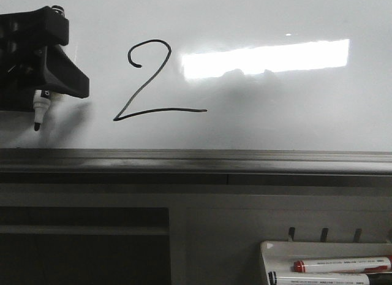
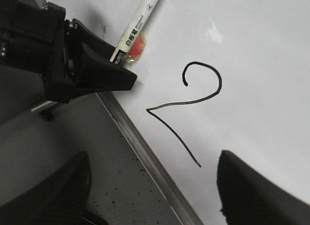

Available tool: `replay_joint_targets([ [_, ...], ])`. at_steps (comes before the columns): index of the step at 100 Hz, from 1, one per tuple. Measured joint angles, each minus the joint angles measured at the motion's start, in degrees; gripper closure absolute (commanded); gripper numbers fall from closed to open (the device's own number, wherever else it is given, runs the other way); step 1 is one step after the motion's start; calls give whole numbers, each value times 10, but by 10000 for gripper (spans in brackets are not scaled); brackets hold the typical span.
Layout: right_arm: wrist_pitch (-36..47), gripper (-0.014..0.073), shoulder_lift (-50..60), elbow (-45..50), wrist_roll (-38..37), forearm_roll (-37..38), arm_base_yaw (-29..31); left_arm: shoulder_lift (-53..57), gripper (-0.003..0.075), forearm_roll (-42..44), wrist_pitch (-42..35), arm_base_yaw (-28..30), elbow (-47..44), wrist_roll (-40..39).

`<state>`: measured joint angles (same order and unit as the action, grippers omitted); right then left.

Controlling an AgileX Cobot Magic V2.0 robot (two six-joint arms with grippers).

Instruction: Write number 2 on whiteboard

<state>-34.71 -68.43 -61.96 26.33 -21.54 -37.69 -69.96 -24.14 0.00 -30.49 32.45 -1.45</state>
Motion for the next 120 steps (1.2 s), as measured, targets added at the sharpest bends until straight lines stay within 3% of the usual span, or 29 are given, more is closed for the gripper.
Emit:
replay_joint_targets([
  [69, -16, 123, 0, 0, -5, 0, 0, 119, 281, 67, 63, 6, -6, 1],
  [75, -17, 186, 0, 0, -13, 0, 0, 138, 312, 76, 77, 6, -6, 1],
  [80, -19, 281, 3, 0, -17, 0, 0, 156, 388, 81, 90, 6, -7, 1],
  [95, -21, 662, 26, 6, -19, -1, 0, 231, 737, 91, 103, 6, -13, 1],
  [120, 47, 659, 128, 86, -21, -1, 0, 404, 741, 152, 83, 6, -42, 1],
])
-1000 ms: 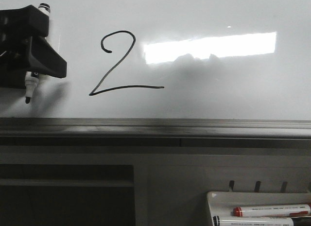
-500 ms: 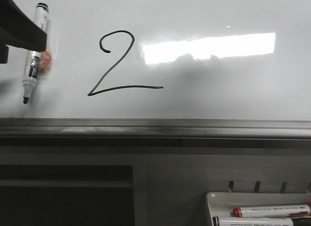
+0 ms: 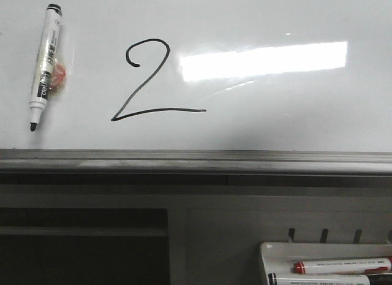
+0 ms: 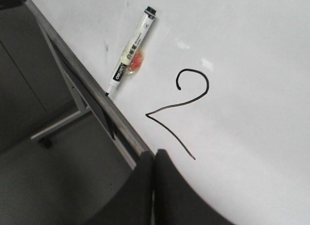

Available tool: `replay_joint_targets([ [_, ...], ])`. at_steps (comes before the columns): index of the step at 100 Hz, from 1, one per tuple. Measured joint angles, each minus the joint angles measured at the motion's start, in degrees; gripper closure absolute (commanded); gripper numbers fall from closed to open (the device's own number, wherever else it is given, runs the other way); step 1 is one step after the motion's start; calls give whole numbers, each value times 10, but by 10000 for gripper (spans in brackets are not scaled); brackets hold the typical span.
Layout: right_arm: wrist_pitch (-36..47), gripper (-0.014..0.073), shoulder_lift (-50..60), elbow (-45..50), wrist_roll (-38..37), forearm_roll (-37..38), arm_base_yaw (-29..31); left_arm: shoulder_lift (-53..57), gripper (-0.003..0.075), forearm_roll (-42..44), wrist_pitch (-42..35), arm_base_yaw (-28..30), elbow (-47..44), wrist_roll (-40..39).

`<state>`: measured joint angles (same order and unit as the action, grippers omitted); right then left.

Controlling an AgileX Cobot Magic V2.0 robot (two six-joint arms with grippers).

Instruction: Write number 2 on whiteboard

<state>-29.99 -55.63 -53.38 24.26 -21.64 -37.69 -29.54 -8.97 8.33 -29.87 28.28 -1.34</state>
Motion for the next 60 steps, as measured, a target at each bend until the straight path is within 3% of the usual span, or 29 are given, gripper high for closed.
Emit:
replay_joint_targets([
  [26, 89, 660, 151, 152, 0, 0, 0, 166, 741, 72, -3, 0, -69, 1],
  [60, 66, 660, 231, 238, 0, 0, 0, 246, 741, 93, 2, 0, -98, 2],
])
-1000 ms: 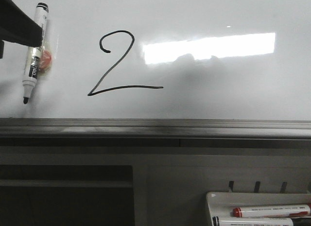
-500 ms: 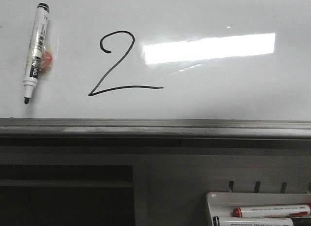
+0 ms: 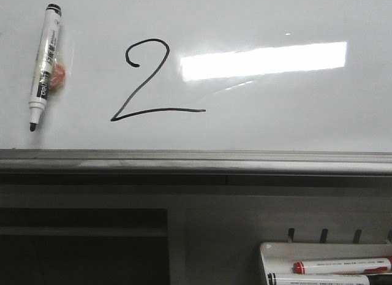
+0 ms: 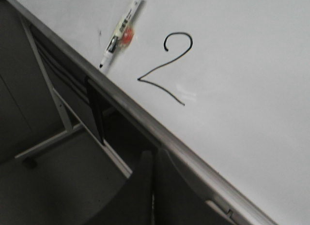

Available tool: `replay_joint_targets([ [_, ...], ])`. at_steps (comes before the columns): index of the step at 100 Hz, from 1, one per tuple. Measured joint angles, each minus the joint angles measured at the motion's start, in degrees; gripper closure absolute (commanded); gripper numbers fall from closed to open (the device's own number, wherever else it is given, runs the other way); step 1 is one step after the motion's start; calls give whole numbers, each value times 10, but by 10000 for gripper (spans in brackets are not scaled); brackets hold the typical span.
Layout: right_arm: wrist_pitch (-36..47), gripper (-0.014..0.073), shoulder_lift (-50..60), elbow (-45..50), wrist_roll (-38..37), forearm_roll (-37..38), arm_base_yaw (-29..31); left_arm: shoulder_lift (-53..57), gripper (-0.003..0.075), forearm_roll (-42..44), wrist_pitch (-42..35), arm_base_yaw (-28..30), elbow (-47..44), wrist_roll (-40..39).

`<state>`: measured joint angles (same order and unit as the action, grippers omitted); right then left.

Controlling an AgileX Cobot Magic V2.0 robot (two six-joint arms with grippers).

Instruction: Write number 2 on whiteboard

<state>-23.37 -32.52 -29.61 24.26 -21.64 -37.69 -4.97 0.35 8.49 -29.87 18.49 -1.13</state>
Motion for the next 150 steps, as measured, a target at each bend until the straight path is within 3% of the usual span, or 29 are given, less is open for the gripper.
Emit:
replay_joint_targets([
  [17, -36, 660, 0, 2, 0, 0, 0, 0, 741, 1, 0, 0, 0, 0],
  [60, -37, 660, 0, 2, 0, 0, 0, 0, 741, 2, 0, 0, 0, 0],
  [71, -38, 665, 0, 2, 0, 0, 0, 0, 741, 37, 1, 3, -6, 0],
  [85, -38, 665, 0, 2, 0, 0, 0, 0, 741, 61, 1, 50, -21, 0],
  [118, -38, 665, 0, 2, 0, 0, 0, 9, 741, 66, 5, 237, -115, 11],
  [132, -38, 665, 0, 2, 0, 0, 0, 47, 741, 67, 16, 258, -179, 11],
  [150, -39, 665, 0, 2, 0, 0, 0, 52, 741, 52, 100, 260, -185, 11],
])
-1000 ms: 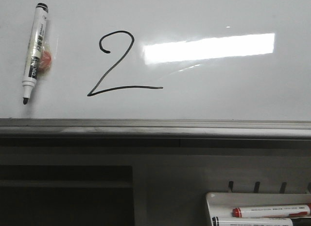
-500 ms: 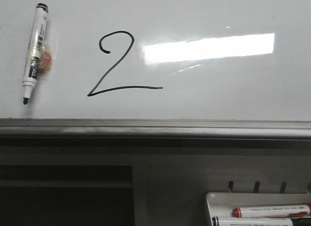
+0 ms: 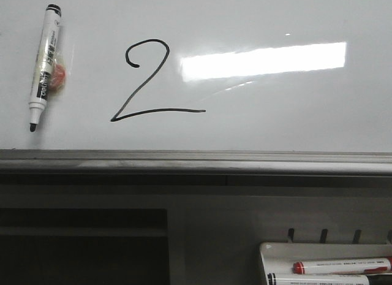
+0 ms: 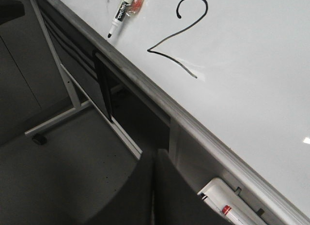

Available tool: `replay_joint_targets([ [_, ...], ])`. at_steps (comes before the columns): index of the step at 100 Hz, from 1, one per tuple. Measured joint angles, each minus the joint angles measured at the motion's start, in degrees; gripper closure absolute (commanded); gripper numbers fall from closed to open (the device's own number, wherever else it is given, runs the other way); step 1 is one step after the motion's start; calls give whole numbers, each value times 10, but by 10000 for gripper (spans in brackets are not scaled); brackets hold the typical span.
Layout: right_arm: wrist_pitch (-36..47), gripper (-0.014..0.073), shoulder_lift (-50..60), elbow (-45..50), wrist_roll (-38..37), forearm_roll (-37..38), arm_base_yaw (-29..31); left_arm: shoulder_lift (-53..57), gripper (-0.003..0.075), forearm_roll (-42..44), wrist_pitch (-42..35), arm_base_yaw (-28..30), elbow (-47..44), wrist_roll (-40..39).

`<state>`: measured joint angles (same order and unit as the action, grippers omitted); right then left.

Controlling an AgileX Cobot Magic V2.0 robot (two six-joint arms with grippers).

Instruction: Write number 2 on whiteboard

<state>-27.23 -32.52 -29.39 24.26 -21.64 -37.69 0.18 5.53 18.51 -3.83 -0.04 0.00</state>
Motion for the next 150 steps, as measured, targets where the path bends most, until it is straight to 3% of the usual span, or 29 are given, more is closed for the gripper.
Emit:
replay_joint_targets([
  [97, -4, 665, 0, 0, 0, 0, 0, 0, 741, 12, 7, 0, 0, 0],
  [113, 17, 665, 26, 0, 0, 34, 6, 0, 741, 12, 7, 0, 0, 0],
  [124, 42, 665, 49, 0, -19, 74, 35, 0, 741, 12, 7, 0, 0, 0],
  [150, 97, 665, 115, 50, -167, 198, 167, 0, 741, 13, 7, 0, 0, 0],
])
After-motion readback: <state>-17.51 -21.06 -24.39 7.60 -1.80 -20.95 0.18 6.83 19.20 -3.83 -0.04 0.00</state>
